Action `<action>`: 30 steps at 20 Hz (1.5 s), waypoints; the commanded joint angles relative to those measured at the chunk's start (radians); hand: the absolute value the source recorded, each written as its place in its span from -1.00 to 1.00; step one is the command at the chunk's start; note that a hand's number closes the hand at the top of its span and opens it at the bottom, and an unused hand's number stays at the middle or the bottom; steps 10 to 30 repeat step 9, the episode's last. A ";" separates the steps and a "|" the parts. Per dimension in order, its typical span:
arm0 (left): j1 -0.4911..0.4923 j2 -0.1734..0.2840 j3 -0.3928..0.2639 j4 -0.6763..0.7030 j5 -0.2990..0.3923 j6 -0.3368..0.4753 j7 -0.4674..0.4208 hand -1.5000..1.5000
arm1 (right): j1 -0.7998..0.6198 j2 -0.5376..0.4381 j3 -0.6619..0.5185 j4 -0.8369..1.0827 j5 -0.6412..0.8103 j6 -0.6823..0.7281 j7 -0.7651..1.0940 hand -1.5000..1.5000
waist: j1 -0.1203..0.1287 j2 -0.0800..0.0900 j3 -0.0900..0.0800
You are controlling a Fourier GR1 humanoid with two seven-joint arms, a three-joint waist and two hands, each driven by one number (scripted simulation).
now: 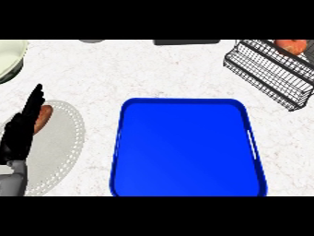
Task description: Pick the squash from the tray and place it in the tiered basket
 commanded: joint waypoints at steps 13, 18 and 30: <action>0.037 0.000 0.032 -0.008 0.014 0.009 0.016 0.00 | 0.450 0.086 -0.048 -0.747 -0.125 0.178 0.120 -1.00 | -0.061 -0.012 0.000; 0.037 0.000 0.032 -0.008 0.014 0.009 0.016 0.00 | 0.450 0.086 -0.048 -0.747 -0.125 0.178 0.120 -1.00 | -0.061 -0.012 0.000; 0.037 0.000 0.032 -0.008 0.014 0.009 0.016 0.00 | 0.450 0.086 -0.048 -0.747 -0.125 0.178 0.120 -1.00 | -0.061 -0.012 0.000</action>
